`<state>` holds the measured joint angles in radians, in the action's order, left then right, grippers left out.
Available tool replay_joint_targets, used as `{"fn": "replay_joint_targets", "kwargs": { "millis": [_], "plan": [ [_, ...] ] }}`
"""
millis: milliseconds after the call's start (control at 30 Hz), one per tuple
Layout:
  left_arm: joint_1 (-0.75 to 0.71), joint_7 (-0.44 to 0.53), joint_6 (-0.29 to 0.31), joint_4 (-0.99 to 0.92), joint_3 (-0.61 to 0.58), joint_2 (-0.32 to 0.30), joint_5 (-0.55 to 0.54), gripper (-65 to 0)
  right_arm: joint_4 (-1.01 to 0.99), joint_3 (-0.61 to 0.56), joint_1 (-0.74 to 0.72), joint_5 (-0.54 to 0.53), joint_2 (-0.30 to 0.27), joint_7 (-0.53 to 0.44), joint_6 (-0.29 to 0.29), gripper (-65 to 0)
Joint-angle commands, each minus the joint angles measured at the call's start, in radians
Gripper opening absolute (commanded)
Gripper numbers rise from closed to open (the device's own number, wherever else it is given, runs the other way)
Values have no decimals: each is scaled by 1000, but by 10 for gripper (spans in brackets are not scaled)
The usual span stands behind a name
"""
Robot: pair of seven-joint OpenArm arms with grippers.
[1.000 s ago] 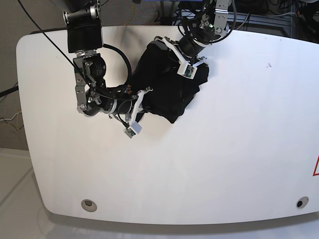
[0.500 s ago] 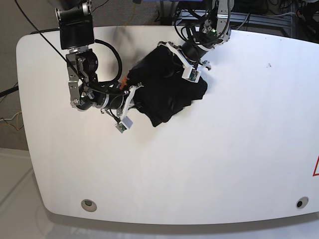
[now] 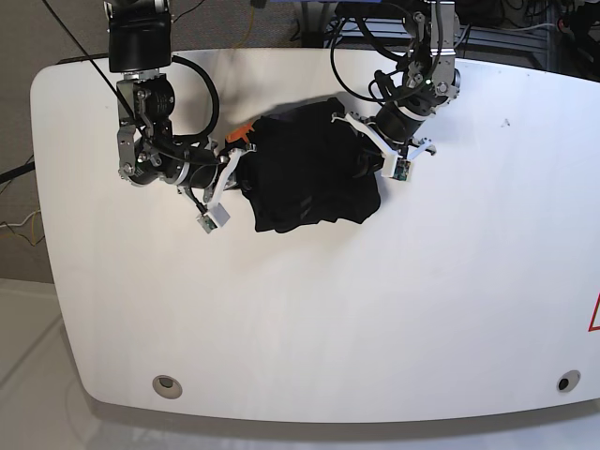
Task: Fold the T-shirt properly
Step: 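Tuck the shirt edges under the bundle with both grippers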
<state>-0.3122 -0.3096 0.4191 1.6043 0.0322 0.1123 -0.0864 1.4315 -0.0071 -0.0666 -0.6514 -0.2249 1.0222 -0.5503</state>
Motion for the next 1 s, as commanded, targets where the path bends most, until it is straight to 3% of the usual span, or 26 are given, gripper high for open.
{"fn": "replay_joint_targets", "kwargs": {
  "millis": [0, 200, 467, 767, 967],
  "plan": [
    [17, 16, 13, 14, -1, 7, -13, -647, 9, 9, 11, 14, -11, -36, 0, -650],
    [17, 16, 13, 14, -1, 7, -13, -647, 5, 8, 15, 14, -11, -61, 6, -650],
    [37, 16, 13, 14, -1, 3, -9, -647, 13, 11, 40, 9, -14, -62, 86, -650],
    [74, 16, 14, 12, -2, -33, -13, -647, 13, 14, 84, 8, -14, -65, 91, -650],
    [126, 16, 14, -23, -1, -46, -11, -647, 13, 81, 113, 11, -9, -64, 91, -650]
  ]
}}
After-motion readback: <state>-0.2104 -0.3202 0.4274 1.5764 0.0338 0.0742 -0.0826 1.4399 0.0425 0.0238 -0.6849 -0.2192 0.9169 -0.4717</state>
